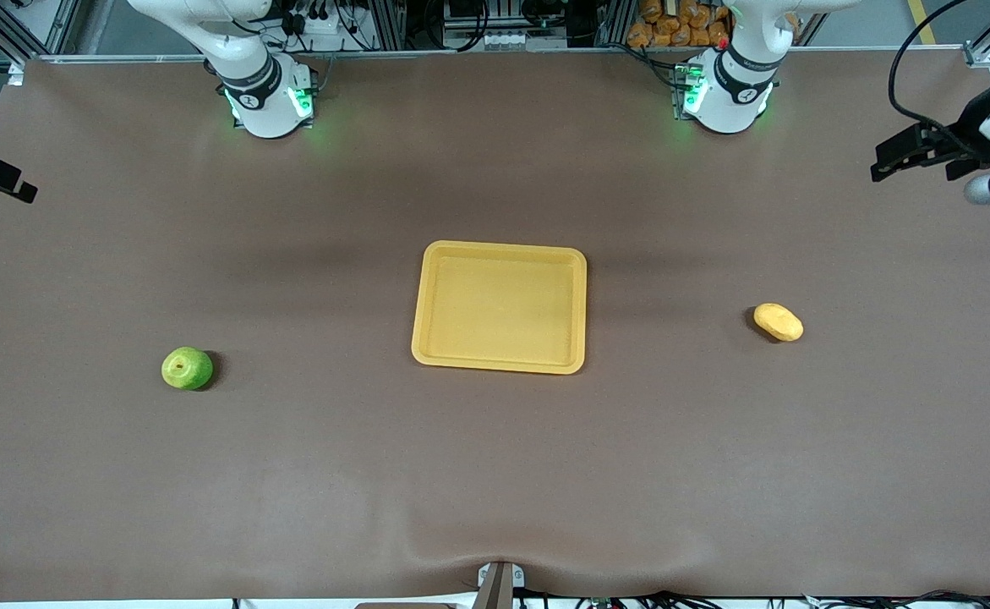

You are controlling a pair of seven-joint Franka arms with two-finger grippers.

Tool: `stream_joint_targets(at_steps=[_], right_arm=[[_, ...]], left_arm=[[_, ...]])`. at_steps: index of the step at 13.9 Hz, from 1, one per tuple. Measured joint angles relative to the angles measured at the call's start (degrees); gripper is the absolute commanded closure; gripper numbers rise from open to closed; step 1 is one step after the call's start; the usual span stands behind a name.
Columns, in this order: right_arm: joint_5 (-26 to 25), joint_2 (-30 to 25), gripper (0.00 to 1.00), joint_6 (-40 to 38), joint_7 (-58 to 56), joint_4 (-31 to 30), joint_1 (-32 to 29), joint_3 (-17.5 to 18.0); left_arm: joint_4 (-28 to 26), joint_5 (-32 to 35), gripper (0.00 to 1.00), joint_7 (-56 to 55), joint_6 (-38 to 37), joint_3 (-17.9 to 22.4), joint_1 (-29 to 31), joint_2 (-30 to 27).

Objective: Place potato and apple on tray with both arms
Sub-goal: 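Move the left gripper toward the potato while the right gripper approaches the apple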

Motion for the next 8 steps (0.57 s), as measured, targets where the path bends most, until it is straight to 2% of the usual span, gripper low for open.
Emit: stream_joint_targets(at_steps=[5, 8], right_arm=[[0.0, 0.1, 0.0, 0.0, 0.0, 0.0, 0.0, 0.0], [0.0, 0.2, 0.0, -0.1, 0.0, 0.0, 0.0, 0.1]], left_arm=[[-0.6, 0.0, 0.0, -0.2, 1.1, 0.0, 0.0, 3.2], [-3.9, 0.0, 0.0, -1.4, 4.5, 0.0, 0.0, 3.9]])
